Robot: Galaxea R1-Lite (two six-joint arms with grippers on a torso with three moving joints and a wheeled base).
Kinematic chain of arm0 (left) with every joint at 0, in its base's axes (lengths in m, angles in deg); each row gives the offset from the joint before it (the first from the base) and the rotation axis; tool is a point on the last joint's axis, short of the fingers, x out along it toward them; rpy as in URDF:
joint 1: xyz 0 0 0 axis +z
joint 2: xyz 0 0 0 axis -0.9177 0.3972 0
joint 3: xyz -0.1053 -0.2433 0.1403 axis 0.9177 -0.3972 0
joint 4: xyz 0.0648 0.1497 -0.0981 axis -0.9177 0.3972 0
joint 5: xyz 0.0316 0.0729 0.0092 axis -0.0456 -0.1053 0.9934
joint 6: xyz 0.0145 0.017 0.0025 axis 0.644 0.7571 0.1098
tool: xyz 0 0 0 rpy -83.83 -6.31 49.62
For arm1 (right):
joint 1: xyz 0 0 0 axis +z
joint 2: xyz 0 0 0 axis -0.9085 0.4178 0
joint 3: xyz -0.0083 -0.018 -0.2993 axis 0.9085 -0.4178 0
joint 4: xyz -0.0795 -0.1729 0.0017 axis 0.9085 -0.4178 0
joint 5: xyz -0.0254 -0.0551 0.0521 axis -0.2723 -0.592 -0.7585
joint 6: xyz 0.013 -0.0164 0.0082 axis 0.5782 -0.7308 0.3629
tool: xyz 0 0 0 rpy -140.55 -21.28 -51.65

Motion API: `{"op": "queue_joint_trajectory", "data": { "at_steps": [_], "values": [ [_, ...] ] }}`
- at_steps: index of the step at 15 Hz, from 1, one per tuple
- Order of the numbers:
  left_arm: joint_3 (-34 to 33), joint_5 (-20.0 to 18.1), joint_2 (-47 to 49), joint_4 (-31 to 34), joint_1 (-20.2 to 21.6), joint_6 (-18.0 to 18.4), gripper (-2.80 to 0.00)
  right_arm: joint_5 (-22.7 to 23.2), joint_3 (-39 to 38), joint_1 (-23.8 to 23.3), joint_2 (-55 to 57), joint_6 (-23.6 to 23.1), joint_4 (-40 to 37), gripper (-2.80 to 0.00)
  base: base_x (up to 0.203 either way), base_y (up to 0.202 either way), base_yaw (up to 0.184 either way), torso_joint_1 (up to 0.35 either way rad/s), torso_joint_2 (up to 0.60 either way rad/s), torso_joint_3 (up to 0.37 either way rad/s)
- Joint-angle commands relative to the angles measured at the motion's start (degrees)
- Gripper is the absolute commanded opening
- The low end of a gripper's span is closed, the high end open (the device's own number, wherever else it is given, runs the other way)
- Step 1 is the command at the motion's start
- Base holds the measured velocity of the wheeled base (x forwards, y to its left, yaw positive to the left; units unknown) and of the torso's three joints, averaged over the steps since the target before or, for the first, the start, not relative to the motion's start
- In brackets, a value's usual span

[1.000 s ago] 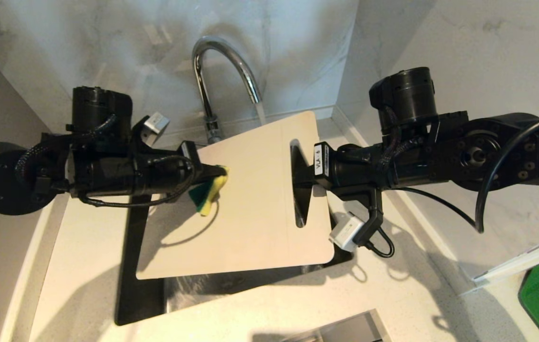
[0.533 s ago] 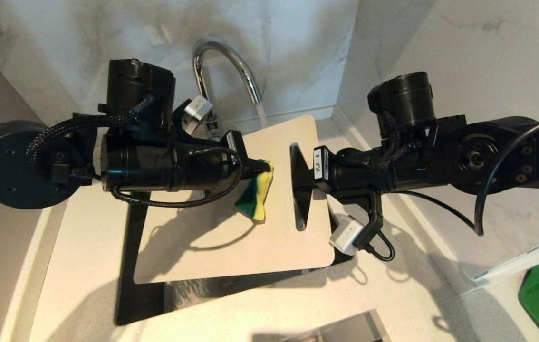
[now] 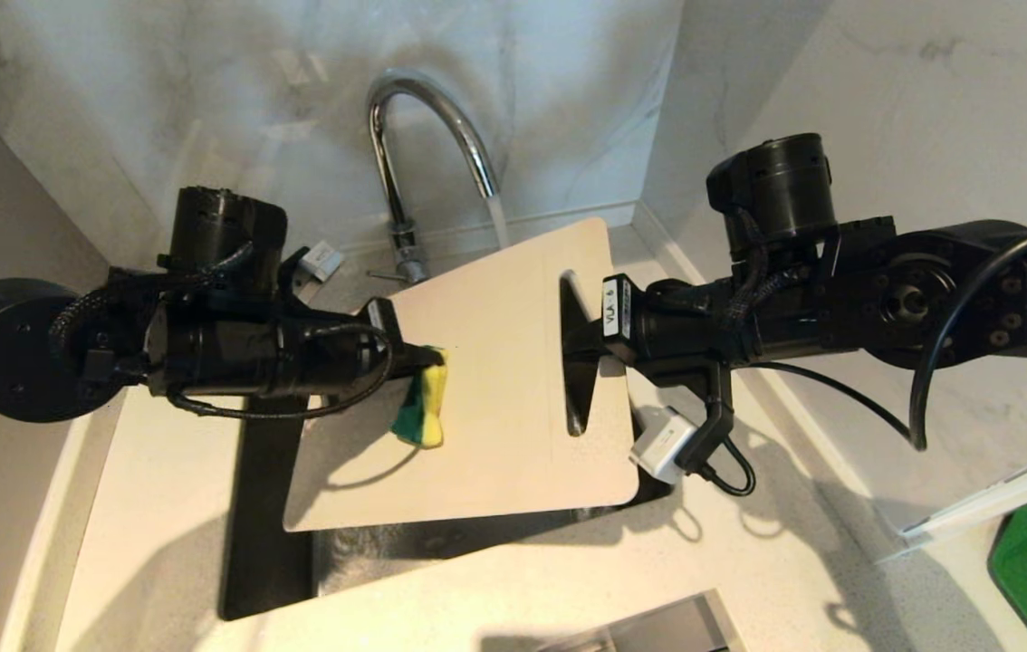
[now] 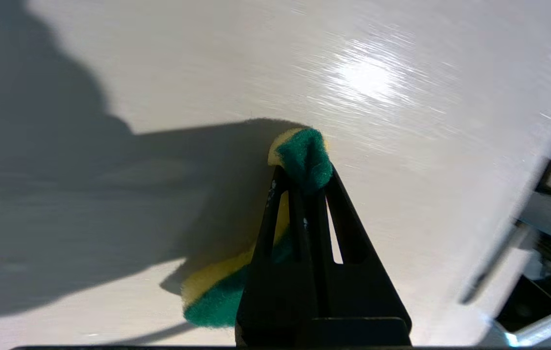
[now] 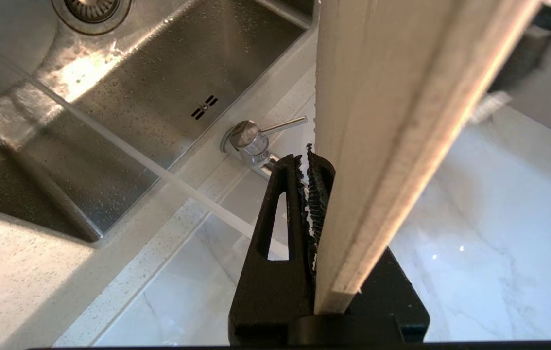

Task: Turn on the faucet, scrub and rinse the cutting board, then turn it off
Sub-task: Scrub the cutting board underwater

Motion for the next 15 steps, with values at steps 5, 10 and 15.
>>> {"op": "queue_joint_trajectory", "data": {
  "at_steps": [5,10,15],
  "values": [
    [-10.7,-3.7,-1.4,-5.7,9.8,2.1,-2.8,0.3,0.2,0.0,0.0,-0.1,0.0,-2.8,0.0,0.0,0.0,0.0,0.0,0.0],
    [-18.8,-5.1,-0.8,-12.0,16.3,4.7,-2.8,0.3,0.0,-0.1,-0.1,-0.1,0.0,-2.8,0.0,0.0,0.0,0.0,0.0,0.0],
    [-21.4,-9.0,-0.5,-13.2,23.1,9.2,-2.8,0.3,0.0,-0.1,-0.2,0.0,0.0,-2.8,0.0,0.0,0.0,0.0,0.0,0.0]
  ]
}}
